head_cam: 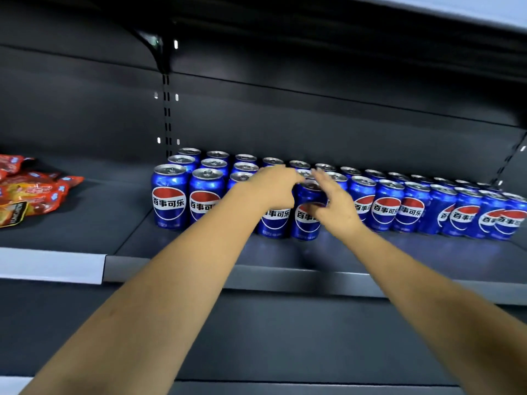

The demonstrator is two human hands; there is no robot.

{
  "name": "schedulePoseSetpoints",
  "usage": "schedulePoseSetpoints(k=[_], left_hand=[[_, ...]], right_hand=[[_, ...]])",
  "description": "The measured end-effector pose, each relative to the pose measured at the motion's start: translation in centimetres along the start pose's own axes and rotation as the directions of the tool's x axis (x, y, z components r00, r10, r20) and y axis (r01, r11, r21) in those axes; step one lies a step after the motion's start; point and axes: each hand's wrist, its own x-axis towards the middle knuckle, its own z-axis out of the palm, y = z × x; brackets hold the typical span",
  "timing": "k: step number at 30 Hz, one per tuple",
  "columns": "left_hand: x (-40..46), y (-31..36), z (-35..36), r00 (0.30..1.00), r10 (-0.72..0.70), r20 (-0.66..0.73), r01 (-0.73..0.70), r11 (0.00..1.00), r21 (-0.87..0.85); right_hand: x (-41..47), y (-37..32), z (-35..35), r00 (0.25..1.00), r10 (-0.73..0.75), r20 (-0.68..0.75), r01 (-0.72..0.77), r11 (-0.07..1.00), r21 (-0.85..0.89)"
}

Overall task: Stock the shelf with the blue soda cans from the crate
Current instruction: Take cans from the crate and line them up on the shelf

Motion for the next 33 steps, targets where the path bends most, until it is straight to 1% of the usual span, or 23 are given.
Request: schedulePoseSetpoints(k=[2, 3, 5, 7, 12, 19, 21, 24, 26, 29, 31, 33], left_hand=[[-1.0, 0.8, 1.4, 0.996, 0.089, -0.014, -0.086, 0.981, 0.172], [-1.5, 0.9, 2.2, 0.994, 0.104, -0.024, -0.096, 0.970, 0.222], [-1.9, 0.6, 3.9, 0.995, 0.085, -0.048, -0.069, 0.961, 0.269], [-1.8, 0.0, 4.8, 0.997, 0.044, -0.071, -0.023, 0.961, 0.276], [-1.2, -0.3, 4.7, 0.997, 0.017, -0.072, -0.001, 0.976, 0.217], [-1.6, 0.6, 4.8, 0.995, 0.005, -0.097, 0.017, 0.975, 0.221], [-1.6, 1.1, 4.3, 0.994, -0.006, -0.109, 0.023, 0.987, 0.160], [-0.7, 1.5, 2.7, 0.987, -0.025, -0.157, 0.026, 1.000, -0.001], [0.8, 2.0, 1.5, 0.972, 0.012, -0.236, -0.021, 0.999, -0.037], [3.5, 2.9, 0.3, 0.946, 0.073, -0.314, -0.098, 0.993, -0.064], [5.0, 3.4, 0.0, 0.946, 0.086, -0.312, -0.122, 0.988, -0.096], [6.1, 3.7, 0.0, 0.960, 0.068, -0.270, -0.105, 0.987, -0.123]], right_hand=[[-1.6, 1.0, 1.3, 0.996, 0.057, -0.064, -0.052, 0.995, 0.084], [-2.2, 1.6, 2.0, 0.992, 0.109, -0.068, -0.101, 0.989, 0.111], [-2.8, 2.5, 3.0, 0.969, 0.238, -0.059, -0.226, 0.960, 0.166], [-2.8, 2.9, 3.5, 0.949, 0.310, -0.055, -0.299, 0.942, 0.153], [-2.7, 2.8, 3.7, 0.949, 0.311, -0.054, -0.305, 0.947, 0.098], [-2.8, 2.6, 3.7, 0.945, 0.324, -0.032, -0.323, 0.946, 0.034], [-2.7, 2.5, 3.4, 0.937, 0.349, 0.026, -0.350, 0.935, 0.058], [-2.5, 2.4, 2.8, 0.911, 0.402, 0.095, -0.412, 0.901, 0.133], [-2.5, 2.4, 2.5, 0.897, 0.434, 0.083, -0.442, 0.887, 0.136], [-2.7, 2.7, 2.1, 0.888, 0.459, 0.039, -0.461, 0.886, 0.055], [-3.0, 3.3, 1.5, 0.891, 0.454, -0.013, -0.453, 0.890, 0.056], [-3.2, 4.1, 0.8, 0.880, 0.475, -0.032, -0.470, 0.877, 0.100]])
